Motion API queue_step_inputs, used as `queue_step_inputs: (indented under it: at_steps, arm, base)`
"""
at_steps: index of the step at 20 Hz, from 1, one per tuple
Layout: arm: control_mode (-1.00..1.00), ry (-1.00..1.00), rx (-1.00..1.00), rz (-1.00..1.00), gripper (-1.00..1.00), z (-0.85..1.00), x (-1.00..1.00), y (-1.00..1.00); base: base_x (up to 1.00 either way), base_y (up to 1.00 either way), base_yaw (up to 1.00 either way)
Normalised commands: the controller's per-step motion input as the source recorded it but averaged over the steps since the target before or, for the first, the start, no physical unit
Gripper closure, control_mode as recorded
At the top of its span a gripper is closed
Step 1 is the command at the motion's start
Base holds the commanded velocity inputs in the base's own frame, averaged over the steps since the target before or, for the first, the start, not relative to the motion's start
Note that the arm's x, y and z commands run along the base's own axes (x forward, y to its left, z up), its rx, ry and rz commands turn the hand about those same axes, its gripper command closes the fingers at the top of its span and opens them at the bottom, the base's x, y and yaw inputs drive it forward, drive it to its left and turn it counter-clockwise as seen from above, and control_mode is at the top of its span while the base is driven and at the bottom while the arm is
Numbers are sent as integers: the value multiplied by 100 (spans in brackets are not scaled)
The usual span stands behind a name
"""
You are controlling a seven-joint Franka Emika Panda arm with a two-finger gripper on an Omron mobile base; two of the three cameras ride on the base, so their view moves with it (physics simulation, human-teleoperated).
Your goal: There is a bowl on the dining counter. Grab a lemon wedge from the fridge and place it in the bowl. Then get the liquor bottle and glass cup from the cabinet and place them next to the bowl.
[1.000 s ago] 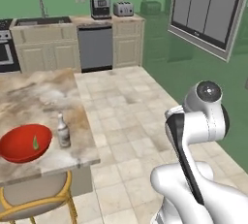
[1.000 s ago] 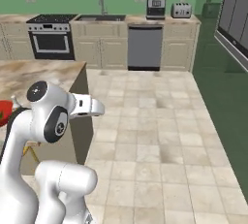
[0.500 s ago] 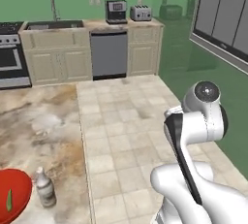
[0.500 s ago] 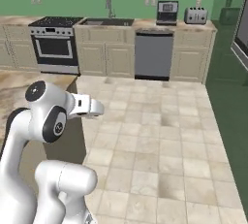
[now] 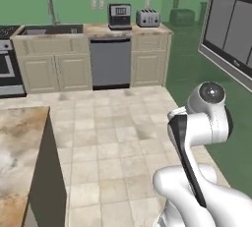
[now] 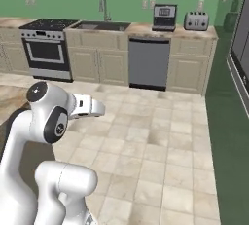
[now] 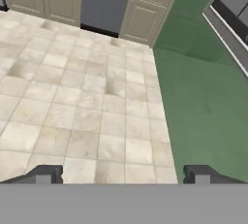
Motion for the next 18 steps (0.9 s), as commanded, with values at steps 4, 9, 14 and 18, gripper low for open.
queue_step_inputs:
  at_steps: [4,9,14,18]
  arm:
    - [100,0,0,0,-100,0,0,0]
    - [100,0,0,0,-100,0,0,0]
    - [100,0,0,0,-100,0,0,0]
    - [100,0,0,0,-100,0,0,0]
  base:
    - [100,-59,20]
    - [100,-50,17]
    - [100,-44,6]
    - [100,-40,0]
